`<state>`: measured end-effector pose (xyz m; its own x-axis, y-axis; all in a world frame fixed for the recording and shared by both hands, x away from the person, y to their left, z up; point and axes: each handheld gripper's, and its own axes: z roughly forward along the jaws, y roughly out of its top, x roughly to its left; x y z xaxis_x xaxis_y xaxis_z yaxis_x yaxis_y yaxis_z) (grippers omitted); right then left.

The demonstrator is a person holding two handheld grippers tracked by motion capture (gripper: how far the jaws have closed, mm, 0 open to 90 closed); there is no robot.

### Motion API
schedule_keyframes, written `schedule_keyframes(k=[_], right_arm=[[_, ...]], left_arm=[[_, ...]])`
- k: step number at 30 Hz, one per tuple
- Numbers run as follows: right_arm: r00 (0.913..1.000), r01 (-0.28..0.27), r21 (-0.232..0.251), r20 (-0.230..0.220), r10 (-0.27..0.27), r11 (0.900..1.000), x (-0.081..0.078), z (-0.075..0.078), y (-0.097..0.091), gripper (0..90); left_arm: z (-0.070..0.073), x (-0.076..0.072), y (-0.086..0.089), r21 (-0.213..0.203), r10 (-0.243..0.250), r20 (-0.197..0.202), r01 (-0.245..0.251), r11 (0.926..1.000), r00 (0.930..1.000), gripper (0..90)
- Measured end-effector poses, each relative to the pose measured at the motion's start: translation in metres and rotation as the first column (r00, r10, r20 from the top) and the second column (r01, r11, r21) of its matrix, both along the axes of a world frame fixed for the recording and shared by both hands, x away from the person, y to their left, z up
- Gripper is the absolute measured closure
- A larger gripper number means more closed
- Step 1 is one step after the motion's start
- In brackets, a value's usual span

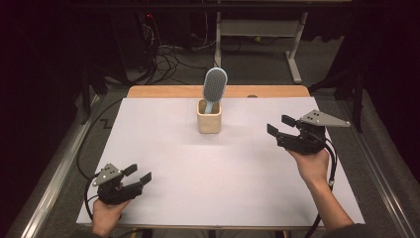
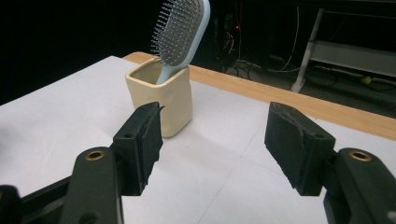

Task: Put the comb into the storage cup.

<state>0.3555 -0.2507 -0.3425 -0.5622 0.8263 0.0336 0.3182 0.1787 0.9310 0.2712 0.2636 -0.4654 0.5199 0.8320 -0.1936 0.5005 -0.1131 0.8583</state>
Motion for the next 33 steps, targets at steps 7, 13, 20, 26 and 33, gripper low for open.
schedule_keyframes(k=[7, 13, 20, 26, 33], right_arm=[[1.0, 0.007, 0.011, -0.004, -0.007, 0.9999, -0.003, -0.003, -0.006, 36.7], [0.9999, 0.014, 0.012, -0.005, -0.014, 0.9998, -0.005, -0.005, -0.01, 36.6], [0.9998, 0.017, 0.017, -0.008, -0.017, 0.9997, -0.008, -0.007, -0.014, 36.4], [0.9998, 0.019, 0.018, -0.005, -0.019, 0.9997, -0.012, -0.009, -0.017, 36.3], [0.9996, 0.029, 0.028, -0.001, -0.029, 0.9992, -0.021, -0.011, -0.025, 35.9]], left_arm=[[0.0, 0.0, 0.0, 0.0, 0.0, -0.002, 0.0, 1.0, 1.0, 32.5], [0.0, 0.001, 0.0, -0.001, 0.001, -0.004, -0.001, 1.0, 1.0, 32.5], [0.0, 0.001, 0.0, 0.001, 0.002, -0.003, -0.002, 1.0, 1.0, 32.5], [0.0, 0.001, -0.001, 0.01, 0.0, -0.001, 0.0, 0.9999, 1.0, 32.4], [0.0, 0.001, -0.001, 0.009, -0.002, -0.001, 0.002, 1.0, 1.0, 32.4]])
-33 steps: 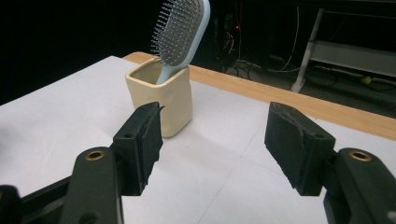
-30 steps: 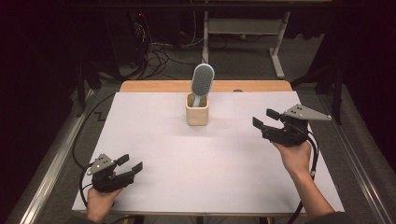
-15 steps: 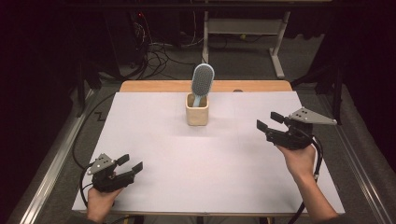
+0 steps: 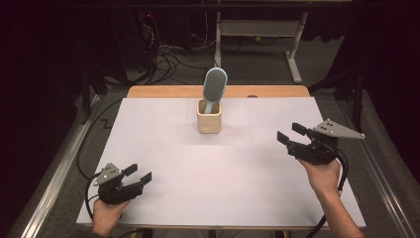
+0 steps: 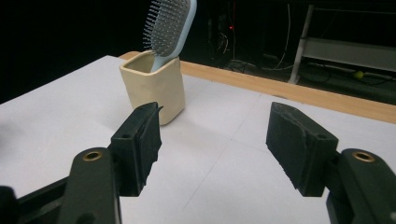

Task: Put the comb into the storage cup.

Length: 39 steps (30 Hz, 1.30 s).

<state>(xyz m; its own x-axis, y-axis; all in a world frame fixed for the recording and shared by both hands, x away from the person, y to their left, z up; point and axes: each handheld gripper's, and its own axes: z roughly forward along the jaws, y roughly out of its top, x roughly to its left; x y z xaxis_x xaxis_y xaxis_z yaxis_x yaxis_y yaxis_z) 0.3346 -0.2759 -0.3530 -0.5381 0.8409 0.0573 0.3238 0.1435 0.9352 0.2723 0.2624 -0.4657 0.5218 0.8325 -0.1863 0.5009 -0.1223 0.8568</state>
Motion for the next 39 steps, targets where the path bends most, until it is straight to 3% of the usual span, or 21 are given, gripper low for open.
schedule_keyframes(k=[39], right_arm=[[0.9998, 0.006, 0.03, 0.019, -0.007, 0.9995, -0.037, -0.02, -0.017, 34.6]], left_arm=[[0.001, -0.001, 0.0, 0.001, 0.003, 0.004, -0.003, 1.0, 1.0, 32.5]])
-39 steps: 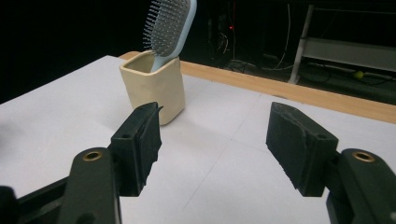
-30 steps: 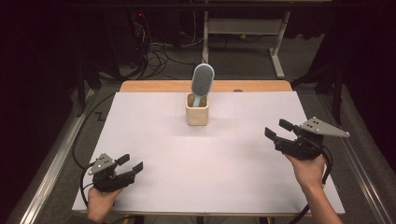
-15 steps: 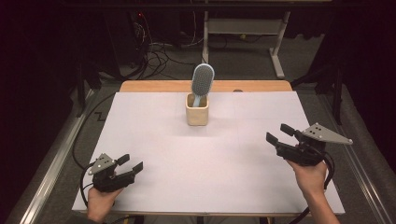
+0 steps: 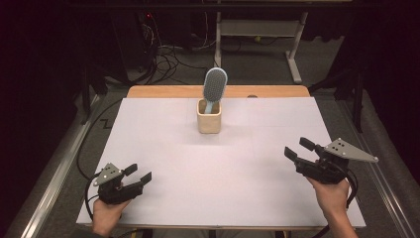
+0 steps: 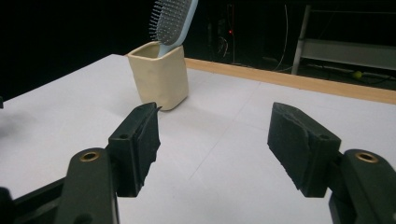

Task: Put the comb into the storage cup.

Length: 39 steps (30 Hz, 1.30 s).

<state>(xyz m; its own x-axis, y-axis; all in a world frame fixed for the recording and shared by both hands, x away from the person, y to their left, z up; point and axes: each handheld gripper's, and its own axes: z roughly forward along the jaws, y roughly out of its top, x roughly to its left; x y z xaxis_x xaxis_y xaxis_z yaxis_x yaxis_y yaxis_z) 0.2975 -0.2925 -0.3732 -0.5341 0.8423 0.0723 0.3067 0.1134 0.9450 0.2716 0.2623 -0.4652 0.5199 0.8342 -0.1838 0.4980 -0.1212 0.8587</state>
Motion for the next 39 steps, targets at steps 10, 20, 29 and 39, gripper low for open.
schedule_keyframes(k=[10, 20, 29, 39], right_arm=[[0.9997, 0.003, -0.06, 0.023, -0.002, 0.9982, -0.011, -0.005, 0.002, 33.9], [0.9997, -0.01, -0.05, 0.024, 0.011, 0.9987, -0.019, -0.01, 0.003, 33.7], [0.9998, 0.001, -0.044, 0.02, 0.0, 0.999, -0.026, -0.019, 0.0, 33.7], [1.0, 0.005, -0.032, 0.001, -0.005, 0.9995, -0.031, -0.028, -0.003, 33.3]], left_arm=[[0.0, -0.001, 0.0, -0.002, 0.002, 0.002, -0.002, 1.0, 1.0, 32.5], [0.001, -0.002, -0.001, 0.0, 0.001, 0.004, -0.001, 1.0, 1.0, 32.5], [0.001, -0.003, -0.002, 0.001, -0.003, 0.007, 0.003, 1.0, 1.0, 32.5], [0.002, -0.004, -0.003, -0.001, -0.003, 0.009, 0.003, 1.0, 1.0, 32.5]])
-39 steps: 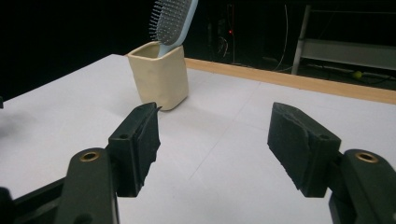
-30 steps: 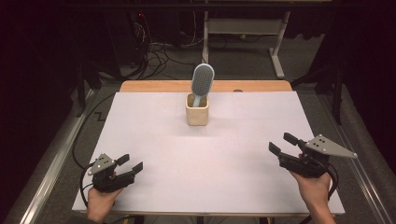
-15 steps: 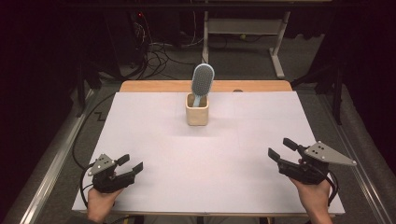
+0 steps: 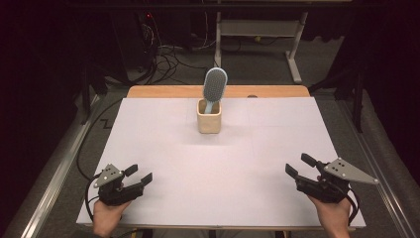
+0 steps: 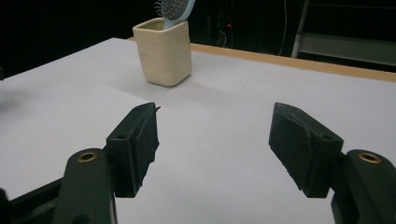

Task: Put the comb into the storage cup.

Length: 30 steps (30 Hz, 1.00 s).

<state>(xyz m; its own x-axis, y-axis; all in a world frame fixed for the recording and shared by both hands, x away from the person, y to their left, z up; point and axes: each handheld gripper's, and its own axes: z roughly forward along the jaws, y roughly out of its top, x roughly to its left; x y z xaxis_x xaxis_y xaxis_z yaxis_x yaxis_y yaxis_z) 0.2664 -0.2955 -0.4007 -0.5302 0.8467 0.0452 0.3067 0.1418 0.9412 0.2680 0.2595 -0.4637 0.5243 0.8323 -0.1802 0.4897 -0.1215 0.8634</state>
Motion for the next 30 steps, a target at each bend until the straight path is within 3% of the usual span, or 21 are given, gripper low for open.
schedule_keyframes(k=[30], right_arm=[[0.9988, 0.027, 0.031, -0.041, -0.026, 0.9992, -0.008, -0.018, -0.01, 31.5]], left_arm=[[0.0, 0.0, 0.001, -0.003, 0.003, -0.003, -0.003, 1.0, 1.0, 32.5]])
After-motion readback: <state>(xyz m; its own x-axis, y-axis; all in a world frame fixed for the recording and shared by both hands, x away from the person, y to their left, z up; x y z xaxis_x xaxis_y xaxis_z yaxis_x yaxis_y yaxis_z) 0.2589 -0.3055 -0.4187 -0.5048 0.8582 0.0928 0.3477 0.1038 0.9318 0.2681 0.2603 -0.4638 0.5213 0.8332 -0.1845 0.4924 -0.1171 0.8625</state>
